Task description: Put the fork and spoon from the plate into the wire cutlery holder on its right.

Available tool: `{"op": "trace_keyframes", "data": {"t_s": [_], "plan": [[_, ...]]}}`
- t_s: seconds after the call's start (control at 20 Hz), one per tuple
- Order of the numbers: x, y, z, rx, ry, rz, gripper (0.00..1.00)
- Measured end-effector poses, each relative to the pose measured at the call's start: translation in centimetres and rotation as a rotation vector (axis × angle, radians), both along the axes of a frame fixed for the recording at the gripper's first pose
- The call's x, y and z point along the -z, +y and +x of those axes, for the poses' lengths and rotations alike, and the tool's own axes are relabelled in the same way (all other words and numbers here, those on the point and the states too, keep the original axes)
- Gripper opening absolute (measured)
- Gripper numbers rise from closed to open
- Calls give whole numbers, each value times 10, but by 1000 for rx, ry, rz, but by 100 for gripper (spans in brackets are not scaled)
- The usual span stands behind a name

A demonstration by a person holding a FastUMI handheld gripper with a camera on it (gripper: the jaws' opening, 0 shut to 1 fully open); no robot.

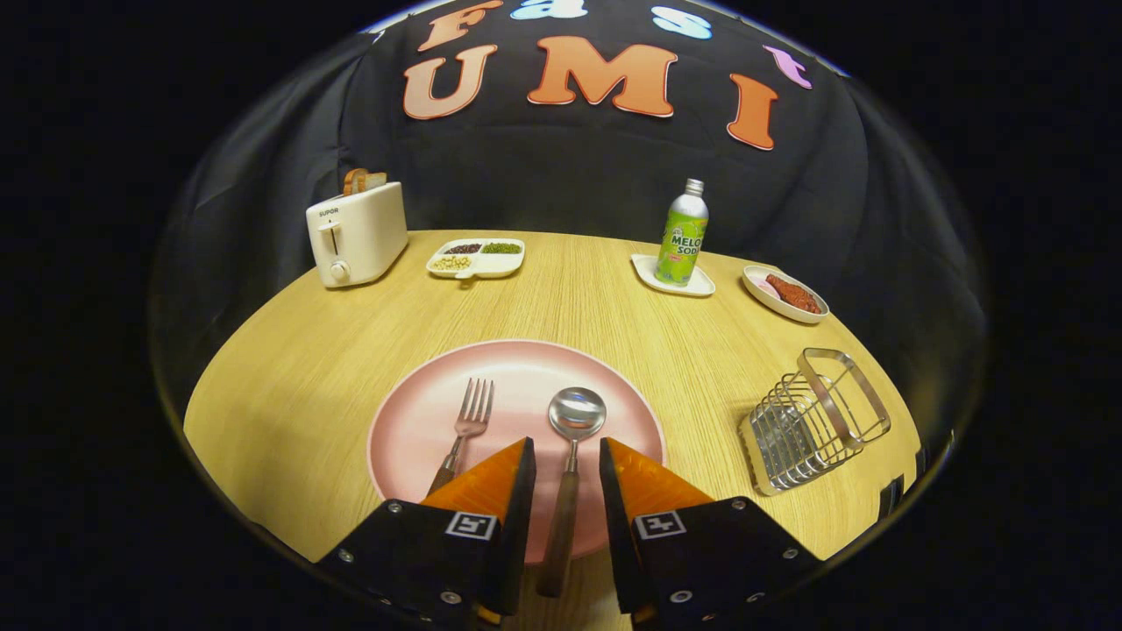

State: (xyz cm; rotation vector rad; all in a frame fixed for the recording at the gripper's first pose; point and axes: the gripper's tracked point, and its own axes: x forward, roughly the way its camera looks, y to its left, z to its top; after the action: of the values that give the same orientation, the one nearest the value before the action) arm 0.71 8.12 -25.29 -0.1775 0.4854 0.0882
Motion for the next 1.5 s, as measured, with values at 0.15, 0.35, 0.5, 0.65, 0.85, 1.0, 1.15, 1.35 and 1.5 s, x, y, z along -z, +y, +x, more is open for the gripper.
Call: {"op": "trace_keyframes", "data": {"t_s": [0.15,0.35,0.5,0.65,0.85,1.0,1.15,1.35,1.5], "plan": [[11,-2,-3,10,36,12,35],[18,-3,-3,9,57,8,19],[16,-4,-1,5,53,-6,11],[14,-5,-2,9,54,-24,6],[8,-7,-6,16,66,7,3],[-8,-11,-7,4,66,24,3],[-26,-14,-10,-12,53,41,3],[-55,-26,-16,-12,44,81,3],[-76,-39,-21,-7,37,91,3]]}}
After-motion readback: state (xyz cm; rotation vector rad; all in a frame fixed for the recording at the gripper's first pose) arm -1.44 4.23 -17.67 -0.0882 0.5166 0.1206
